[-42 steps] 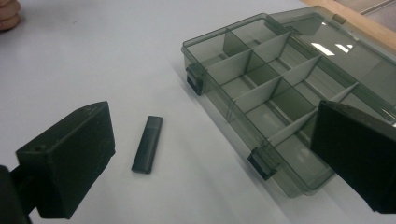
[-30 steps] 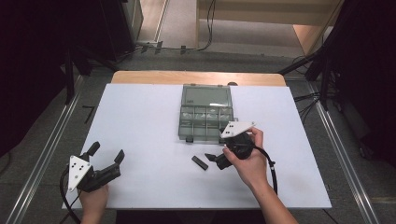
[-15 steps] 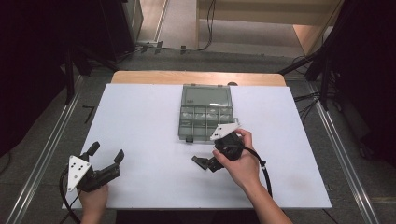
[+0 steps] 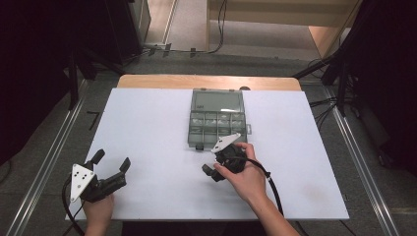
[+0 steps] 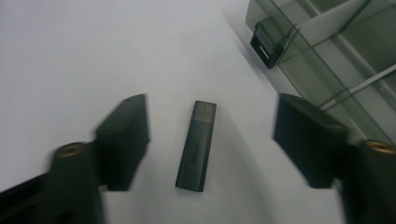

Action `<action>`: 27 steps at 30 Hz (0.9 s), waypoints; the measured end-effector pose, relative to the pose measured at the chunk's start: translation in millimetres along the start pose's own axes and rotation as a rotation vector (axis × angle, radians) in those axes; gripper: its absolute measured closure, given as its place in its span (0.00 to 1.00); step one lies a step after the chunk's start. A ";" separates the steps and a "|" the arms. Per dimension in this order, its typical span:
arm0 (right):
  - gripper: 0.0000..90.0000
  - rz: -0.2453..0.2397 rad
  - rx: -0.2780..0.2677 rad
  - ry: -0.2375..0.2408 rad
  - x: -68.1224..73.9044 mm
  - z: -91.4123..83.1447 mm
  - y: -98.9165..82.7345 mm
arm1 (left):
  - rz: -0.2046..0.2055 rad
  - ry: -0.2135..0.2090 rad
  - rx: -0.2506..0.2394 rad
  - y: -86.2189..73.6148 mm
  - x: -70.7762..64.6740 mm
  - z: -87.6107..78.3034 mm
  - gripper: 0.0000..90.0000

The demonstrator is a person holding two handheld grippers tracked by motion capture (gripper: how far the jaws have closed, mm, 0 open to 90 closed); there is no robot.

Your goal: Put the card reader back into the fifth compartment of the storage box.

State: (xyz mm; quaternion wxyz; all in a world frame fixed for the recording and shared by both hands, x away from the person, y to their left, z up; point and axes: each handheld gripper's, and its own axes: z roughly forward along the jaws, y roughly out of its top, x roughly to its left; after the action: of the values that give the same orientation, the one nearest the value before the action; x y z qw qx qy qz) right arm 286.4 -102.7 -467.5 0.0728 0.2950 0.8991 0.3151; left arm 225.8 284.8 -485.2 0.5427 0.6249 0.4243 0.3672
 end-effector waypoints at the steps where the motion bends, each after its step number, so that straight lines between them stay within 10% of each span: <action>1: 0.39 0.001 0.004 0.007 -0.5 2.0 -0.7 | 0.000 0.000 0.000 0.0 0.0 0.0 0.13; 5: 0.52 0.033 0.032 0.058 -1.8 7.8 -3.4 | 0.000 0.000 -0.001 0.0 0.0 -0.1 0.13; 27: 0.79 0.029 0.091 -0.046 5.1 24.3 -14.9 | 0.014 0.000 0.004 -0.3 -1.4 -0.5 0.13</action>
State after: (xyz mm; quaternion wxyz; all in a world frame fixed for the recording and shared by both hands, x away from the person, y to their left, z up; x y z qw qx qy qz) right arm 282.7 -96.4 -495.5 0.0752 0.3181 0.9063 0.2680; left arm 224.7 283.7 -485.4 0.5390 0.6289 0.4207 0.3701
